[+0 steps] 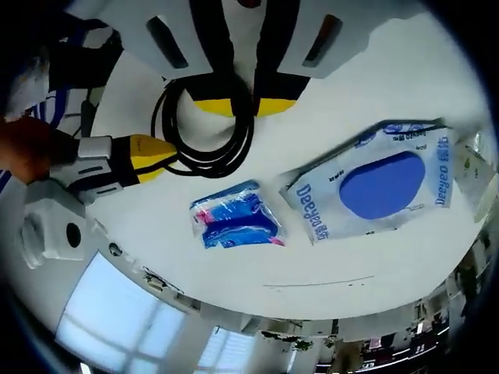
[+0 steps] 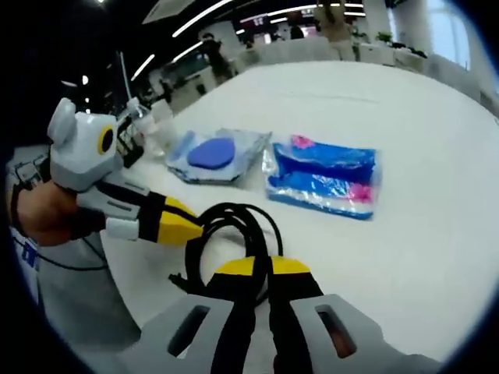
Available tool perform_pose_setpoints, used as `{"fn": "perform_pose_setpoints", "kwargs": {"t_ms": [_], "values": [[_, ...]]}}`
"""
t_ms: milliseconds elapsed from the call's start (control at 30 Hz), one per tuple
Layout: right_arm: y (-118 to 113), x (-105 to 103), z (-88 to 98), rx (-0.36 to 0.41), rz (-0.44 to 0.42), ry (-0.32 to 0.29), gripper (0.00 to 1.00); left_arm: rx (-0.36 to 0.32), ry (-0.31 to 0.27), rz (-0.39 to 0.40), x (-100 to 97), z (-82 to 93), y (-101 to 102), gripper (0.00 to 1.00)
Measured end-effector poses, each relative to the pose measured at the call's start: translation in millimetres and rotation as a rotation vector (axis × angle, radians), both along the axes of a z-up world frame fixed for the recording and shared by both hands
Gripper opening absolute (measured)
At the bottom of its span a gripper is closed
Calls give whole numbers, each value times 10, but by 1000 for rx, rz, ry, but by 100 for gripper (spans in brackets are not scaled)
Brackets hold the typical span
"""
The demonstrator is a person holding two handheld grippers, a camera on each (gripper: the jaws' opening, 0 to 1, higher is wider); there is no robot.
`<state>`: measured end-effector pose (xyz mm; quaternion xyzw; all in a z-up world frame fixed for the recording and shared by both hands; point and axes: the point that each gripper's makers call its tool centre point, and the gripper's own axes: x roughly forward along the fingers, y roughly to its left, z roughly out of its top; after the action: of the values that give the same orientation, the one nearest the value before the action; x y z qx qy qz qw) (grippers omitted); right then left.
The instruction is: Arrange the tabletop items into an orderly group along one side of the table until the central work area is clear of visible clutter.
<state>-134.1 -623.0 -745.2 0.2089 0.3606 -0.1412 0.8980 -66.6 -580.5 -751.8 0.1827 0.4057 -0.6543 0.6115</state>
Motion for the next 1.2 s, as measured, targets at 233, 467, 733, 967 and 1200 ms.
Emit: {"fn": "perform_pose_setpoints", "kwargs": {"t_ms": [233,467,733,967,1200], "values": [[5,175,22,-3,37,-2,1,4,-1,43,145,5,50,5],[-10,212,40,-6,50,1,1,1,5,58,175,18,39,5],[-47,269,45,-9,60,2,1,1,11,73,208,15,29,5],[-59,313,39,-8,65,2,2,6,16,86,249,6,27,5],[-69,339,11,-7,70,9,2,9,20,97,267,-10,26,5]]}}
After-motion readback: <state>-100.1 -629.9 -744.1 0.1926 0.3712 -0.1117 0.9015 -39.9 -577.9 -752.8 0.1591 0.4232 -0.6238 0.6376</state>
